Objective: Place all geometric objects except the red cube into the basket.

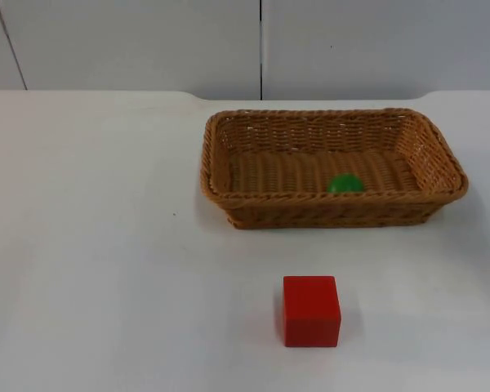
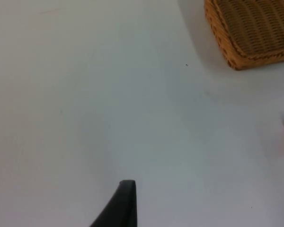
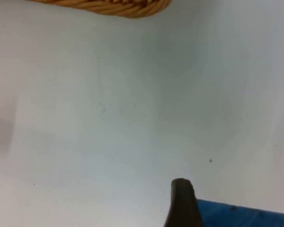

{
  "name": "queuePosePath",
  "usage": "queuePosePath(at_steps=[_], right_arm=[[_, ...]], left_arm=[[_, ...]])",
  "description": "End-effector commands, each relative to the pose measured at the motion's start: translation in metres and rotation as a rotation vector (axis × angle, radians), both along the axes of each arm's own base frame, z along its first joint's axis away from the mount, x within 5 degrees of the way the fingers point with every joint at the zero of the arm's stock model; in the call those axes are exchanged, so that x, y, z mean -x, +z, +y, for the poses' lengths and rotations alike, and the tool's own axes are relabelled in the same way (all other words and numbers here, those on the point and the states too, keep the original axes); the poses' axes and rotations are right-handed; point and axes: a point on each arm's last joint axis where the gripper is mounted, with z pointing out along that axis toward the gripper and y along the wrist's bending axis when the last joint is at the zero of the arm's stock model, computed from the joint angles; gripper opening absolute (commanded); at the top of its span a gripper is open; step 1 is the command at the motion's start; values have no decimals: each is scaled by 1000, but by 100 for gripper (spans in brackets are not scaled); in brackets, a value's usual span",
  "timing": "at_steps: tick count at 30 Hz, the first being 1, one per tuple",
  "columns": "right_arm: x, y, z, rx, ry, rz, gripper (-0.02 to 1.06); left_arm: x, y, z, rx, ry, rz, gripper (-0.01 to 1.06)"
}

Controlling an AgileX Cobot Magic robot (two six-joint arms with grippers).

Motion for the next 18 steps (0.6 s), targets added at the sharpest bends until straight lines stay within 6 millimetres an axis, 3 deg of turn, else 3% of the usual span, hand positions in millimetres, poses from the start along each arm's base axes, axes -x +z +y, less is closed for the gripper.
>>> queuePosePath(at_steps=[1,6,9,10,14,15,18], right_arm=[[-3,7,2,12,42,-19,0],[-25,16,8,51,83,7,0],[-61,18,20,74,108,25,0],[-61,18,20,74,108,25,0],[-113,15,39,79,137,8,0],[-113,15,39,79,137,8,0],[-150,1,52,73,138,-1,0]], left_arm=[[1,0,1,-4,4,-7,105],[1,0,1,-4,4,-7,105],[1,0,1,-4,4,-8,105],[1,0,1,-4,4,-8,105],[0,0,1,-3,6,-16,105],[0,0,1,-3,6,-16,105],[-1,1,1,0,9,-29,105]])
